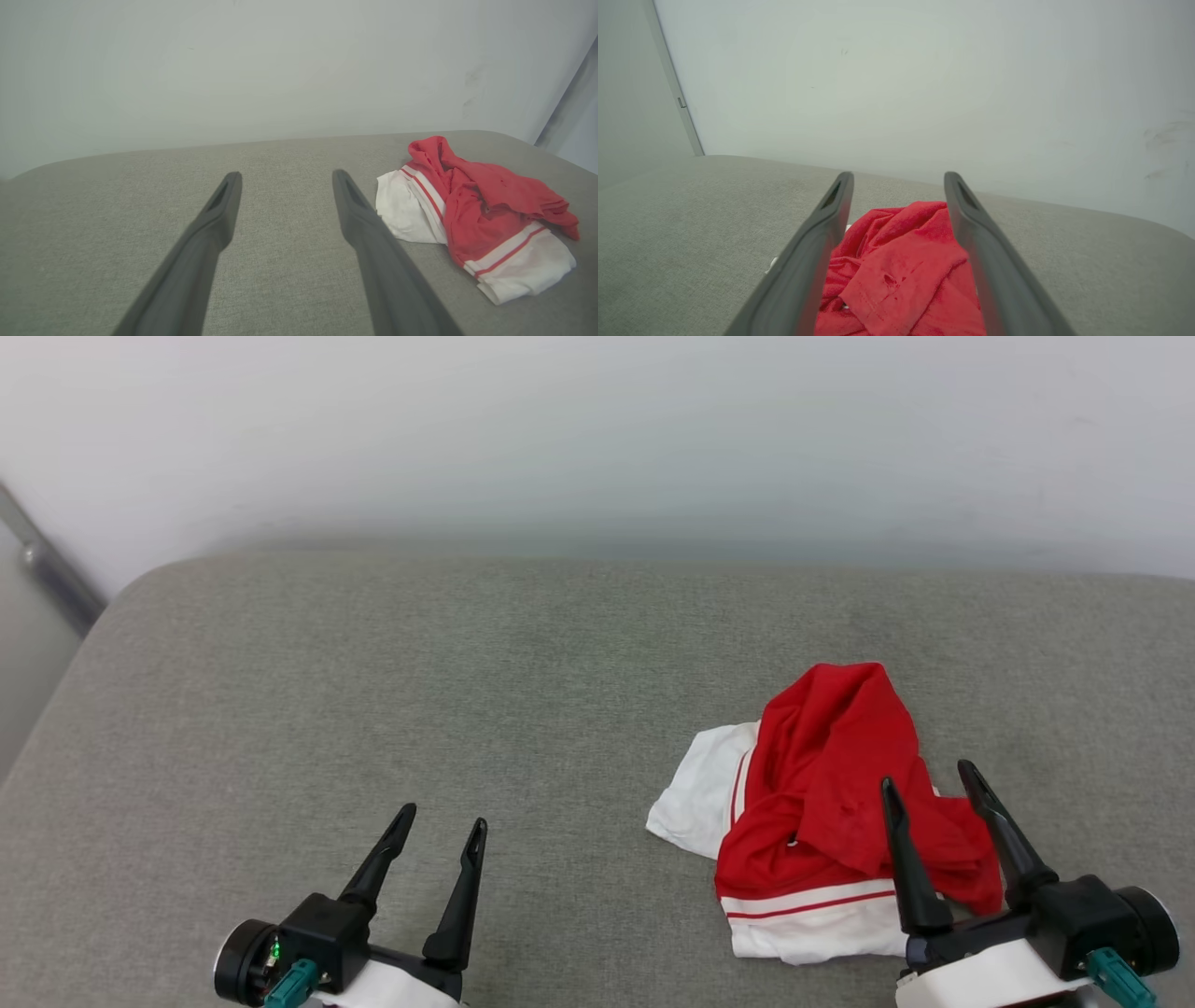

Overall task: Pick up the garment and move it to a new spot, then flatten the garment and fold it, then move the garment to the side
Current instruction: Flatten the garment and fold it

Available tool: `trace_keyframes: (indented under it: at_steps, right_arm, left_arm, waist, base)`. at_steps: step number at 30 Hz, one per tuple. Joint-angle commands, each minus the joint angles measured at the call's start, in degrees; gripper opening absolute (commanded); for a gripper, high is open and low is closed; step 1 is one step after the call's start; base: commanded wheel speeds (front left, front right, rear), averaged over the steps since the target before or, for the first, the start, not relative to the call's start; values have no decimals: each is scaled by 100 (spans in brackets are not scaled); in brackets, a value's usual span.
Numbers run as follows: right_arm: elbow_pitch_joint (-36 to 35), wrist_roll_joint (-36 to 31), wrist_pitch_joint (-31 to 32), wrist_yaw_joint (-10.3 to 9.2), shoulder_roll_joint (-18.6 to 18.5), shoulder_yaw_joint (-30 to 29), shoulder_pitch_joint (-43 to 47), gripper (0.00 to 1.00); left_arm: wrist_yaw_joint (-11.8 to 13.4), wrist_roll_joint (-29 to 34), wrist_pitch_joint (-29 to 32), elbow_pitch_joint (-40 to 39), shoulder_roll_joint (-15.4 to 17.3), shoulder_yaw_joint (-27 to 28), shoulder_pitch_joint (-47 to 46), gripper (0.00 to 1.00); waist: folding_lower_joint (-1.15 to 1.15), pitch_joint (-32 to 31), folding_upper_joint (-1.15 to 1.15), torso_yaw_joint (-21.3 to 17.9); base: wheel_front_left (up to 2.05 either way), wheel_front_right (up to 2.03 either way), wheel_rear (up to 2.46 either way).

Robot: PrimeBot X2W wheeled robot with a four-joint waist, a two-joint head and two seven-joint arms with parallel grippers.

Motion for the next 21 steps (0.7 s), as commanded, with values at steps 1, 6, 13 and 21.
trace_keyframes:
  at_steps: [1, 6, 13, 21]
  right_arm:
    - [3, -3, -12, -2, 7, 17, -3, 100]
    - [-46, -21, -12, -2, 7, -22, -78, 100]
    - [-143, -120, -12, -2, 7, -54, -196, 100]
    - [-205, -192, -12, -3, 7, -20, -424, 100]
  left_arm:
    - [-73, 58, -15, 53, -26, 47, -5, 100]
    - [-312, 172, 3, 205, -33, -5, -309, 100]
    - [-599, 58, 1546, 178, 85, -396, -1349, 100]
    - [-744, -172, 3837, 83, 164, -980, -2599, 100]
  waist:
    - [0, 29, 0, -74]
    - [0, 220, 0, -249]
    - [0, 642, 0, -446]
    - [0, 1150, 0, -650]
  base:
    - [0, 0, 0]
    - [0, 0, 0]
    - [0, 0, 0]
    - [0, 0, 0]
